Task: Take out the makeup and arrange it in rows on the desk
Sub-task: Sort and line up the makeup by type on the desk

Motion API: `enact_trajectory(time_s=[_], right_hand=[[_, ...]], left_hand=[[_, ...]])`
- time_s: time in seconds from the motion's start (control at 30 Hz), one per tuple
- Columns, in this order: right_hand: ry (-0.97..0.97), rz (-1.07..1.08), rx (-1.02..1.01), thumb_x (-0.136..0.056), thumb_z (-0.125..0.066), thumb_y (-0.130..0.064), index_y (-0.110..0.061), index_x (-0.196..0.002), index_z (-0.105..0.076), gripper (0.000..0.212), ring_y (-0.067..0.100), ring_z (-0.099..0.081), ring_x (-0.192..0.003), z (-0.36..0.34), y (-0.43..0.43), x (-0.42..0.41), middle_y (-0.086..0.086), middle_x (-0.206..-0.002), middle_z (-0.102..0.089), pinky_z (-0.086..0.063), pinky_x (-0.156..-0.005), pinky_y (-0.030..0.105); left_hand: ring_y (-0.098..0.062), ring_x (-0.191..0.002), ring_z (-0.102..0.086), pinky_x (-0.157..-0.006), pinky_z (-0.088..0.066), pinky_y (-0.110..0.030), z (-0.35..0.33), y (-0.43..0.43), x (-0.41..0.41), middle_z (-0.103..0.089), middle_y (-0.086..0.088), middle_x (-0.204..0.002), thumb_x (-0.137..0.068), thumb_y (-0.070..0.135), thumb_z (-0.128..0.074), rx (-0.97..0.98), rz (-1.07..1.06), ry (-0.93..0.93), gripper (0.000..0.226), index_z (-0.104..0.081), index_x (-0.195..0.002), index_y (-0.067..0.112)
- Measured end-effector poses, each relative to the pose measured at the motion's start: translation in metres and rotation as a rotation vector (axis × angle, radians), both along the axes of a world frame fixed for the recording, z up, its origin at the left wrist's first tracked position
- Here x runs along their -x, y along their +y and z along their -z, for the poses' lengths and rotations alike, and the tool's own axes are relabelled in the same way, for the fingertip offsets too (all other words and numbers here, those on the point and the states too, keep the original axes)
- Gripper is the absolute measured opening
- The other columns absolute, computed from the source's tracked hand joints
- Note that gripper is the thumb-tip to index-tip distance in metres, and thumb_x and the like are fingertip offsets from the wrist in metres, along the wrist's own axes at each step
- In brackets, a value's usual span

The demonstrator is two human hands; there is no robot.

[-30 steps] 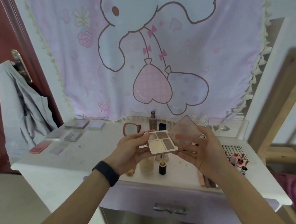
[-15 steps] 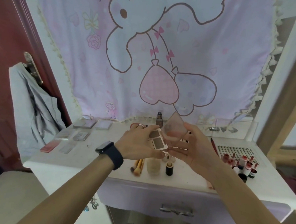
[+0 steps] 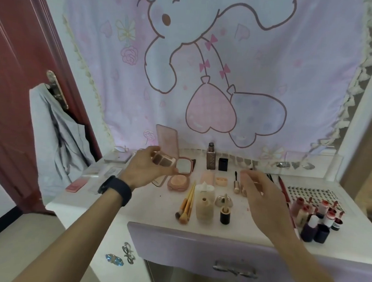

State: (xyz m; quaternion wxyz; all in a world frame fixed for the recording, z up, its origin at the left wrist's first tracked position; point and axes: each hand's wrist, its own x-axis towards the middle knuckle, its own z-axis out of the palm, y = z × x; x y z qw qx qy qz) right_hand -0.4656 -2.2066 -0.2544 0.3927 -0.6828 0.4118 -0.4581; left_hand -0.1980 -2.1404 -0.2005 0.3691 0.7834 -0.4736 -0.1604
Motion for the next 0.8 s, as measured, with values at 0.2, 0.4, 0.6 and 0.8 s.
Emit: enact_trajectory(time_s=[0.2, 0.4, 0.6, 0.8], right_hand=[[0.27, 0.042, 0.038, -0.099, -0.051, -0.038, -0.035, -0.131, -0.051, 0.032, 0.011, -0.049, -0.128, 0.067, 0.005, 0.011, -0.015, -0.133, -0.05, -0.041, -0.11, 0.04], [0.749, -0.037, 0.067, -0.082, -0.033, -0.084, -0.017, -0.159, -0.017, 0.103, 0.011, -0.011, -0.151, 0.097, 0.009, 0.012, -0.004, -0.165, -0.015, -0.005, -0.117, 0.026], [0.953, -0.01, 0.207, -0.073, -0.018, -0.096, -0.009, -0.158, -0.02, 0.122, 0.02, -0.015, -0.153, 0.113, 0.0, 0.006, 0.006, -0.166, -0.018, -0.003, -0.12, 0.03], [1.04, -0.011, 0.232, -0.074, -0.01, -0.098, -0.008, -0.158, -0.02, 0.124, 0.021, -0.016, -0.153, 0.12, -0.002, 0.004, 0.007, -0.166, -0.017, -0.005, -0.122, 0.033]], left_hand=[[-0.022, -0.102, -0.057, -0.085, -0.047, -0.031, 0.041, -0.013, -0.045, -0.06, -0.001, -0.115, -0.072, 0.045, -0.085, -0.094, -0.242, 0.087, 0.077, -0.051, -0.134, 0.013], [-0.029, -0.106, -0.061, -0.096, -0.052, -0.042, 0.083, -0.035, -0.068, -0.066, -0.008, -0.118, -0.044, 0.077, -0.07, -0.278, -0.307, -0.017, 0.089, -0.065, -0.111, 0.02], [-0.035, -0.113, -0.054, -0.096, -0.05, -0.046, 0.101, -0.066, -0.073, -0.058, -0.016, -0.122, -0.063, 0.071, -0.069, -0.291, -0.359, -0.123, 0.086, -0.057, -0.124, 0.012], [-0.036, -0.125, -0.043, -0.093, -0.046, -0.048, 0.116, -0.09, -0.071, -0.053, -0.017, -0.13, -0.077, 0.059, -0.069, -0.272, -0.407, -0.19, 0.078, -0.039, -0.133, 0.012]])
